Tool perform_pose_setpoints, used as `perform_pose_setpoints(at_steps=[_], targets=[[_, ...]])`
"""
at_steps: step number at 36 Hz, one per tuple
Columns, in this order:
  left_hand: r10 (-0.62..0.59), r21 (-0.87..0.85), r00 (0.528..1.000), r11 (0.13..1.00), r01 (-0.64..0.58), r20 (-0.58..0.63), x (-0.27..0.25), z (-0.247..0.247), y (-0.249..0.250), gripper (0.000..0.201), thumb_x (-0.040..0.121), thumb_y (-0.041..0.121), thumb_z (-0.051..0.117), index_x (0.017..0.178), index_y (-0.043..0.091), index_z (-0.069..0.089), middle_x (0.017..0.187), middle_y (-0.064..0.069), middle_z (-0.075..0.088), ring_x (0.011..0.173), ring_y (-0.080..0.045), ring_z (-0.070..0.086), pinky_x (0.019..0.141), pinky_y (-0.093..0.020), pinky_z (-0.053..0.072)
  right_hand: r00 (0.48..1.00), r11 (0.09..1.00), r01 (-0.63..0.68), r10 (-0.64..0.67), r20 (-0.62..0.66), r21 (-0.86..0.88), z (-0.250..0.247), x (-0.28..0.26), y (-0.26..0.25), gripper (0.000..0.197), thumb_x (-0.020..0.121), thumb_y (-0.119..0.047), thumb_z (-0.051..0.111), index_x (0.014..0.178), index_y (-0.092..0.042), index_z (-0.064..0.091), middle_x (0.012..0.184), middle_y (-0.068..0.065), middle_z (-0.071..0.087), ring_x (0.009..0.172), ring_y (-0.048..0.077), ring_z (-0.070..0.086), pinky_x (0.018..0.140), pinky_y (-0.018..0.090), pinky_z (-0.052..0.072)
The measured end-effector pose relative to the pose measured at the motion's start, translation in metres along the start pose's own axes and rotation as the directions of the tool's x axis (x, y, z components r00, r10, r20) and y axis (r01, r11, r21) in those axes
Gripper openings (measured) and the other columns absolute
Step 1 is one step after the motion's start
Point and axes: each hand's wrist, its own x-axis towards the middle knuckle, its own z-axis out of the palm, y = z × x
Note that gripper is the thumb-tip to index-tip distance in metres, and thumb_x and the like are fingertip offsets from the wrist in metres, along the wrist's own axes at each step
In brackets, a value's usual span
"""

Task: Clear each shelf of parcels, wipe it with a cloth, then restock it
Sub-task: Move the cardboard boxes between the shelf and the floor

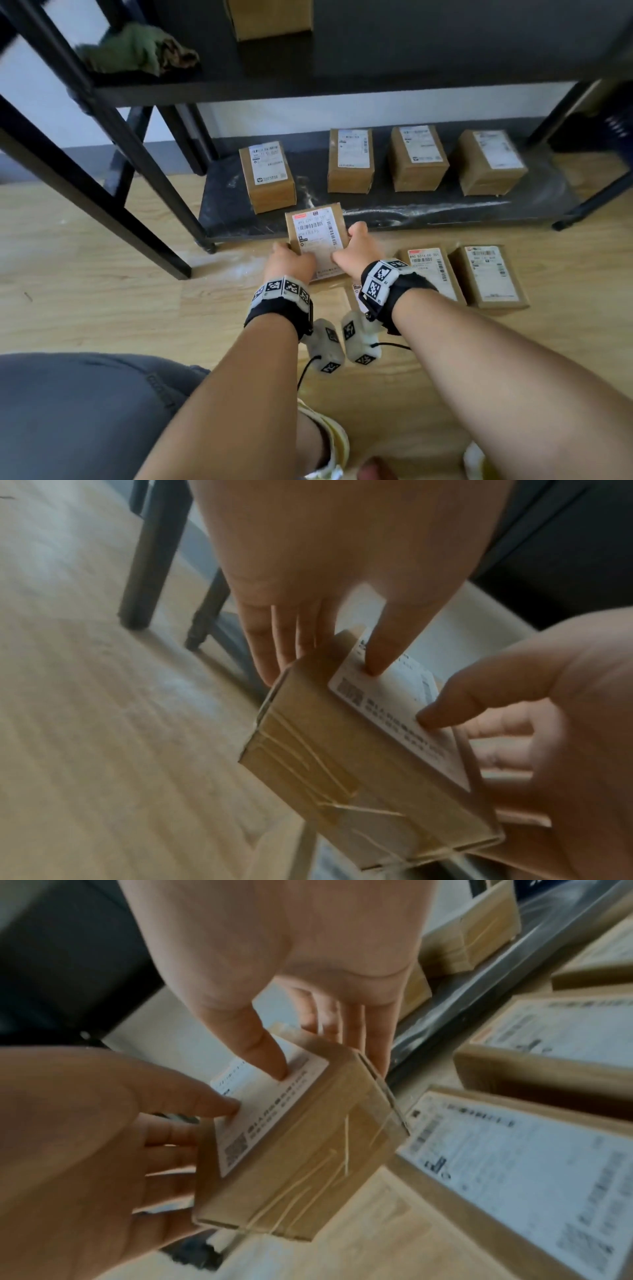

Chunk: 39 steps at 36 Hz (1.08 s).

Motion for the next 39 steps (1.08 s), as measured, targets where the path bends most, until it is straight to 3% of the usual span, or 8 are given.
perform_pose_setpoints(at_steps=[3,10,14,18,21,26,35,39], targets=[[0.138,0.009,0.990,0.990,-0.138,-0.004,-0.016,0.002,0.031,0.042,0.083,0.023,0.057,0.121,0.014,0.043,0.114,-0.005,0.058,0.094,-0.021,0.061,0.076,-0.033,0.054,0.992,0.996,0.020,-0.009,-0.126,0.092,-0.026,-0.010,-0.004,0.053,0.073,-0.015,0.063,0.122,-0.015,0.044,0.117,0.005,0.058,0.092,0.021,0.061,0.068,0.032,0.051],[0.442,-0.016,0.896,0.897,-0.442,0.048,-0.057,0.009,0.100,0.040,0.079,0.019,0.061,0.116,0.020,0.045,0.118,-0.002,0.059,0.095,-0.018,0.062,0.078,-0.030,0.053,0.935,0.971,0.097,-0.012,-0.355,0.221,-0.107,-0.042,-0.002,0.052,0.079,-0.023,0.062,0.127,-0.018,0.042,0.120,0.003,0.046,0.093,0.022,0.058,0.073,0.034,0.048],[0.587,-0.025,0.802,0.808,-0.588,0.110,-0.081,0.012,0.134,0.049,0.088,0.022,0.059,0.133,0.025,0.040,0.124,0.004,0.057,0.094,-0.011,0.059,0.066,-0.017,0.045,0.825,0.936,0.225,-0.035,-0.564,0.271,-0.148,-0.064,-0.001,0.045,0.079,-0.029,0.062,0.121,-0.023,0.046,0.117,-0.003,0.050,0.094,0.017,0.059,0.076,0.034,0.052],[0.696,-0.027,0.705,0.714,-0.699,0.136,-0.108,0.010,0.167,0.047,0.090,0.029,0.057,0.135,0.027,0.041,0.115,0.015,0.052,0.100,-0.009,0.056,0.087,-0.029,0.050,0.704,0.909,0.317,-0.036,-0.709,0.269,-0.184,-0.083,-0.005,0.039,0.080,-0.032,0.061,0.116,-0.023,0.050,0.110,-0.007,0.050,0.091,0.013,0.058,0.076,0.031,0.051],[0.734,-0.023,0.665,0.674,-0.739,0.138,-0.122,0.006,0.186,0.035,0.090,0.035,0.056,0.124,0.029,0.051,0.109,0.015,0.059,0.096,-0.010,0.060,0.084,-0.031,0.051,0.647,0.909,0.333,-0.027,-0.762,0.251,-0.206,-0.093,-0.014,0.037,0.083,-0.032,0.058,0.117,-0.021,0.053,0.112,-0.004,0.047,0.092,0.015,0.054,0.081,0.032,0.047],[0.732,-0.035,0.670,0.678,-0.734,0.128,-0.131,-0.005,0.206,0.024,0.089,0.038,0.057,0.112,0.032,0.058,0.093,0.012,0.067,0.082,-0.010,0.066,0.079,-0.038,0.057,0.623,0.911,0.346,-0.046,-0.781,0.222,-0.232,-0.100,-0.030,0.039,0.085,-0.036,0.055,0.122,-0.022,0.054,0.110,-0.007,0.044,0.091,0.015,0.053,0.074,0.028,0.041],[0.767,-0.074,0.641,0.638,-0.766,-0.027,-0.144,-0.024,0.230,0.039,0.084,0.039,0.058,0.122,0.031,0.058,0.113,0.014,0.065,0.096,-0.010,0.064,0.079,-0.037,0.058,0.578,0.860,0.457,-0.092,-0.811,0.227,-0.249,-0.102,-0.052,0.039,0.088,-0.034,0.054,0.125,-0.020,0.053,0.117,-0.006,0.047,0.090,0.008,0.051,0.068,0.019,0.041],[0.761,-0.082,0.642,0.636,-0.767,-0.094,-0.143,-0.037,0.245,0.035,0.086,0.034,0.059,0.120,0.027,0.055,0.109,0.013,0.064,0.092,-0.010,0.064,0.079,-0.037,0.058,0.596,0.805,0.506,-0.066,-0.800,0.310,-0.258,-0.096,-0.071,0.031,0.086,-0.031,0.058,0.115,-0.023,0.050,0.107,-0.008,0.056,0.087,0.007,0.056,0.066,0.021,0.043]])
